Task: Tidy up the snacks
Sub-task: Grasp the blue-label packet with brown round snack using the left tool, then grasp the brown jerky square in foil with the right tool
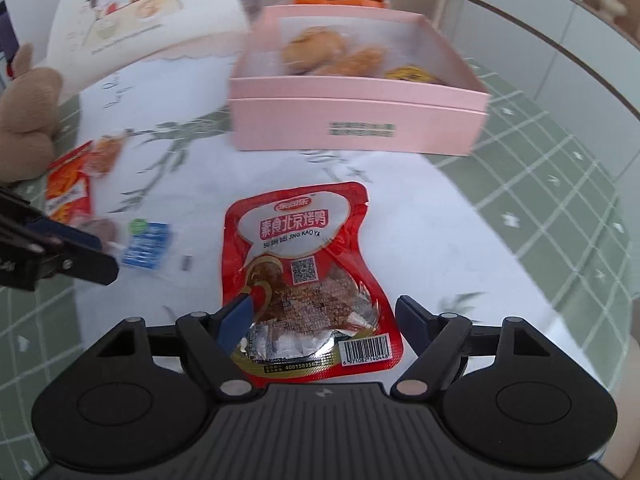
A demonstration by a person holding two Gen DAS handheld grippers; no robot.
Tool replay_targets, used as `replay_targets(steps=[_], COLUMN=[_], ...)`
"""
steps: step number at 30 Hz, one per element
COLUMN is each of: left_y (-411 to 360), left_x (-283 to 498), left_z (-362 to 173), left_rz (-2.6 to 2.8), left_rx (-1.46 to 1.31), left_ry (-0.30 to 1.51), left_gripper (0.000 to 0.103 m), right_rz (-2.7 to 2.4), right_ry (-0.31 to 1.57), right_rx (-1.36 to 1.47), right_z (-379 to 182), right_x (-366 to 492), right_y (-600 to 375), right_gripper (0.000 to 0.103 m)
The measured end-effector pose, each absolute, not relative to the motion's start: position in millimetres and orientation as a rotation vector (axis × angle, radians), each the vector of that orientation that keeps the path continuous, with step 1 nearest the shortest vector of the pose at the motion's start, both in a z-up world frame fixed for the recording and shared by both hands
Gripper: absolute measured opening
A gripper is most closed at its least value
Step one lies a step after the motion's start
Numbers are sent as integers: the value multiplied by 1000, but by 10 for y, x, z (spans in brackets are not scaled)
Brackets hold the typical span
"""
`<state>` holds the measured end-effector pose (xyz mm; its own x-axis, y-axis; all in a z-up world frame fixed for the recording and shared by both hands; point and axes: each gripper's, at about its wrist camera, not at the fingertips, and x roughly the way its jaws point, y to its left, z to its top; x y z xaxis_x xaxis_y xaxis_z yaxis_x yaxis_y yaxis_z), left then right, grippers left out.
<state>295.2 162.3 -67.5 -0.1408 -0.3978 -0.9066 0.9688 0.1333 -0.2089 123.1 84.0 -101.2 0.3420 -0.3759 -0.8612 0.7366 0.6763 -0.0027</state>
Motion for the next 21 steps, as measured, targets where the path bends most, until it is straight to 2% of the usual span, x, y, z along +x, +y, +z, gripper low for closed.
replay_targets(steps=[5,8,10,12,15,21], left_y=[1604,1608,1617,1603,1508,1518], left_x=[2831,2934,2936,2934,2947,2999], left_z=[-601,-668,-738,-760,-774,-662], left_rz=[-1402,-1436,-1437,-1438,-1412,-1416], left_rx=[906,965,1033,1052,1037,1030], left_ry=[895,923,858,804,808,814], left_gripper=[33,34,34,40,42,39], right_rz=[-773,-765,-760,-758,-764,-762], right_ry=[949,952,951,950,951,953], right_rx=[511,491,487,484,480,488], right_z=[-1114,-1125,-1140,-1151,-1163,-1160], right_x=[1080,1042,1050,1065,1095,1064], right_y=[771,804,801,804,816,811], right_gripper=[93,96,98,99,101,101])
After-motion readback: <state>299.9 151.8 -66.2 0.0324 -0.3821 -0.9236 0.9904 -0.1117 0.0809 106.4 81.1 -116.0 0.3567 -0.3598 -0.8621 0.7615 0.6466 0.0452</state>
